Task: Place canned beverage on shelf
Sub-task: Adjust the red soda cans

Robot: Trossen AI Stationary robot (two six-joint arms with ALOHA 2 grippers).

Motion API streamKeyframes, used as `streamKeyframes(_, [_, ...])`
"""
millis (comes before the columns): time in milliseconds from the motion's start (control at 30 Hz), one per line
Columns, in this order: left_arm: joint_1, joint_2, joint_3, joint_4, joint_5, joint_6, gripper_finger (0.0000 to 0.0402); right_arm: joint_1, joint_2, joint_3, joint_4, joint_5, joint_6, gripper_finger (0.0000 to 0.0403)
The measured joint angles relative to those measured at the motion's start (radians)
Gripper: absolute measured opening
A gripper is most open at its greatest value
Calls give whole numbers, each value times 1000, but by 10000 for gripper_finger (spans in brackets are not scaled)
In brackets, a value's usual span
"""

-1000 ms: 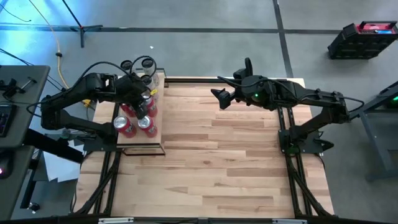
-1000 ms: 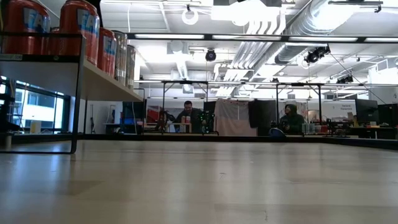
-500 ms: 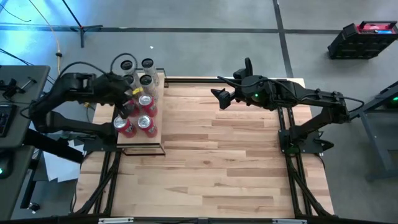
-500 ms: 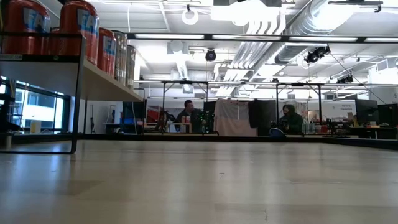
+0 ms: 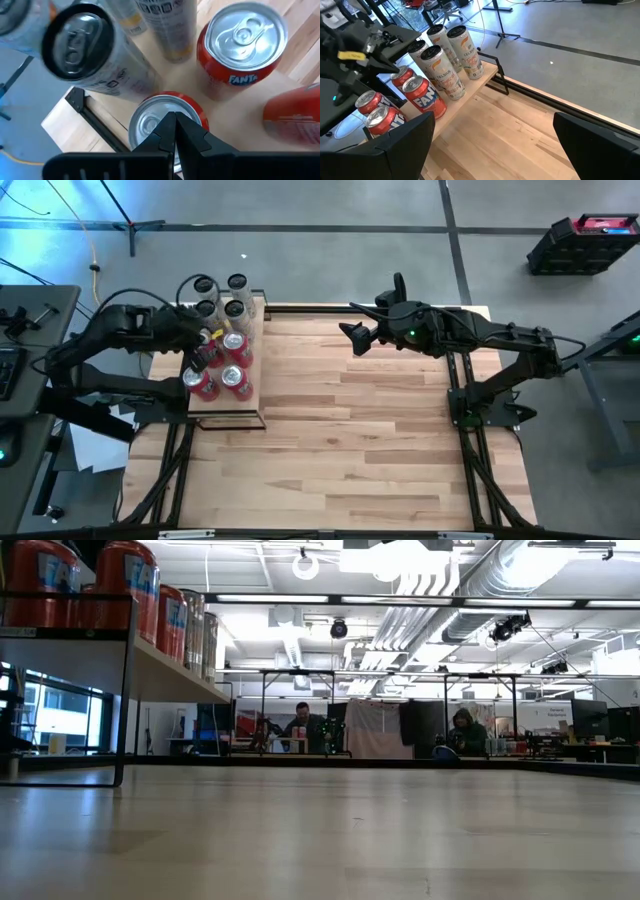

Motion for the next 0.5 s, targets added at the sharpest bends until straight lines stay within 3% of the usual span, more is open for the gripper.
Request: streamKeyframes(500, [0,0,-35,6,3,-42,0,0,0,0,0,-9,-1,392])
